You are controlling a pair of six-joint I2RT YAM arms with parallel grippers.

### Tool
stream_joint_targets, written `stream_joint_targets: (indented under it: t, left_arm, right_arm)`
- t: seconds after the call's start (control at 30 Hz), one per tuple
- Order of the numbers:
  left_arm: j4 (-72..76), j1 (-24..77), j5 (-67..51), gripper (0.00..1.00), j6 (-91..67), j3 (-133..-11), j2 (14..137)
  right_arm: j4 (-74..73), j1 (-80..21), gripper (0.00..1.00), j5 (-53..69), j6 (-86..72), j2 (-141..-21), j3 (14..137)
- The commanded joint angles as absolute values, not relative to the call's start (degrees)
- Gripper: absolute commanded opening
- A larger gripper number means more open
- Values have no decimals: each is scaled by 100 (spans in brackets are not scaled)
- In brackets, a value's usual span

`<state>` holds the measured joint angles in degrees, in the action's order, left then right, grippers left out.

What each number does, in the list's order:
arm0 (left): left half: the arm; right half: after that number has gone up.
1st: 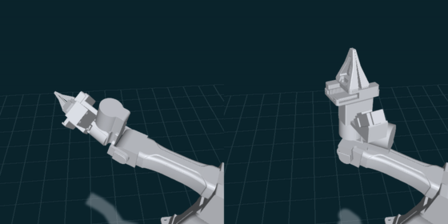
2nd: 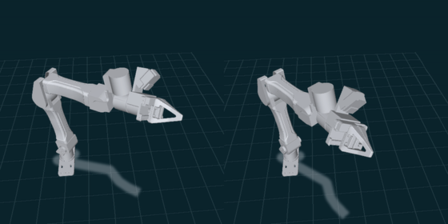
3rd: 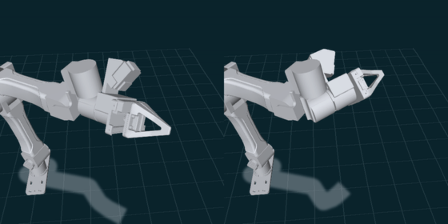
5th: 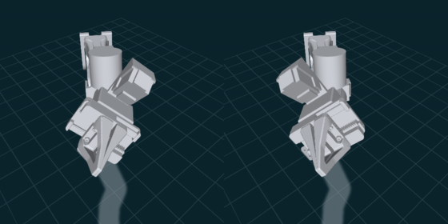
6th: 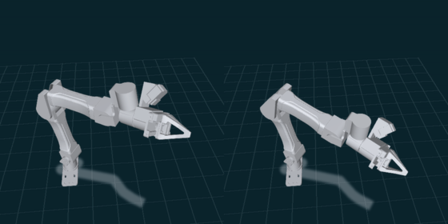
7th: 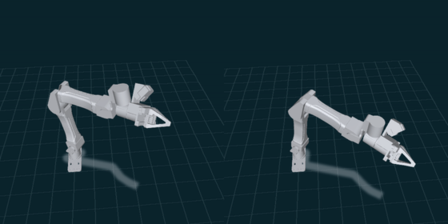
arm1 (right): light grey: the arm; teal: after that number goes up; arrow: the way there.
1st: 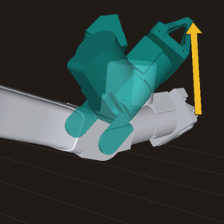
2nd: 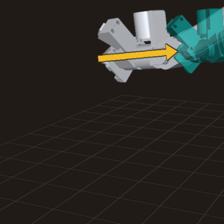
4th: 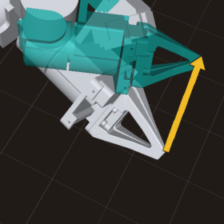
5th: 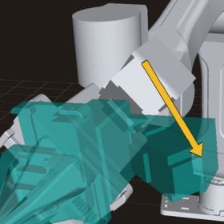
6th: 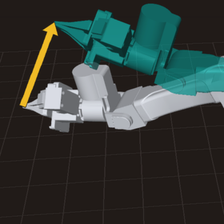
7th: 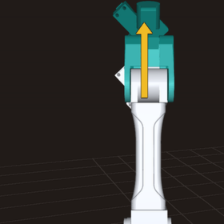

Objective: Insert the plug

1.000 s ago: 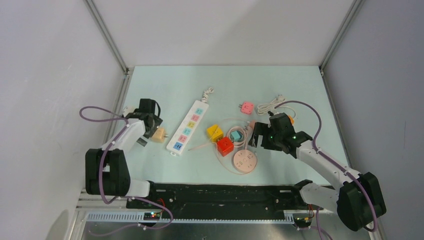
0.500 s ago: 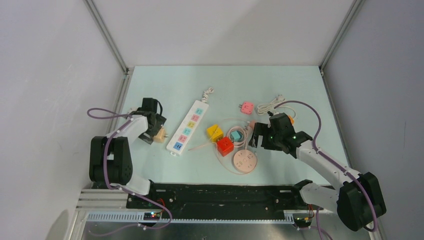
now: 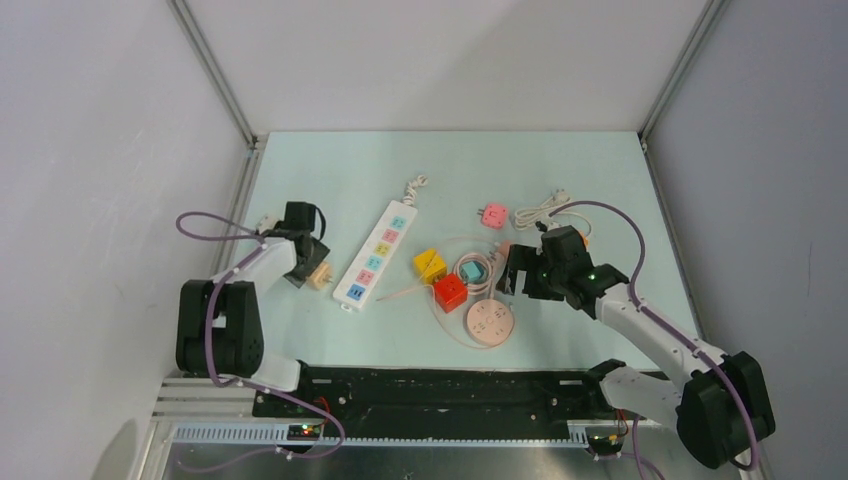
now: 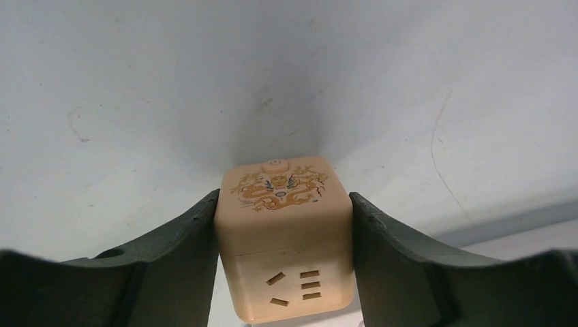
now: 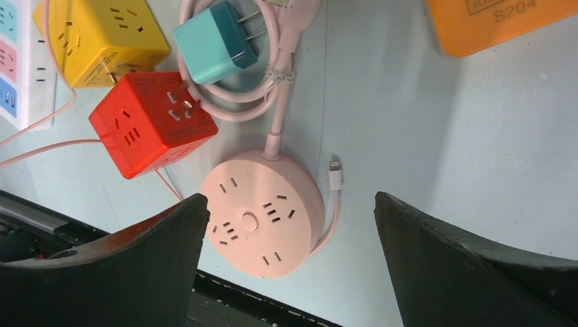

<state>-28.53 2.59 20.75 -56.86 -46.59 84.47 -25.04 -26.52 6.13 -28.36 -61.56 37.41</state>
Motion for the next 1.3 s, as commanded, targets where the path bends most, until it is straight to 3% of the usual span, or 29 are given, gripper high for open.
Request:
stream_joint_targets:
  t: [0.0, 0.07, 0.3, 0.57, 0.8, 1.0, 1.27]
  left_arm:
    - [-2751, 593, 2278, 47, -4987, -4707, 7966]
    - [-2758, 865, 2293, 40, -4702, -4826, 7773]
    - [-2779, 1916, 2069, 32, -4287, -5197, 6918]
    - [-2886, 2913, 992, 32, -4332, -6138, 6266]
    - [-2914, 3674, 695, 33, -5255, -6414, 5937]
    - [-2905, 3898, 569, 35, -5453, -6480, 5818]
    - [-2928, 3913, 357, 40, -5357, -6441, 5543]
  right_arm:
    - [-2442, -2692, 96, 797, -2782, -5969, 3924]
    - [-2412, -2714, 96, 883, -2786, -5927, 3928]
    - [-2034, -2904, 96, 1418, -2922, -5540, 3928]
    - [-630, -3734, 97, 2334, -3713, -5391, 4182]
    - [1036, -5007, 99, 1144, -4173, -6033, 4462]
    - [1943, -5435, 93, 612, -4300, -6755, 4704]
    - [2243, -5713, 94, 9, -4072, -7222, 5044]
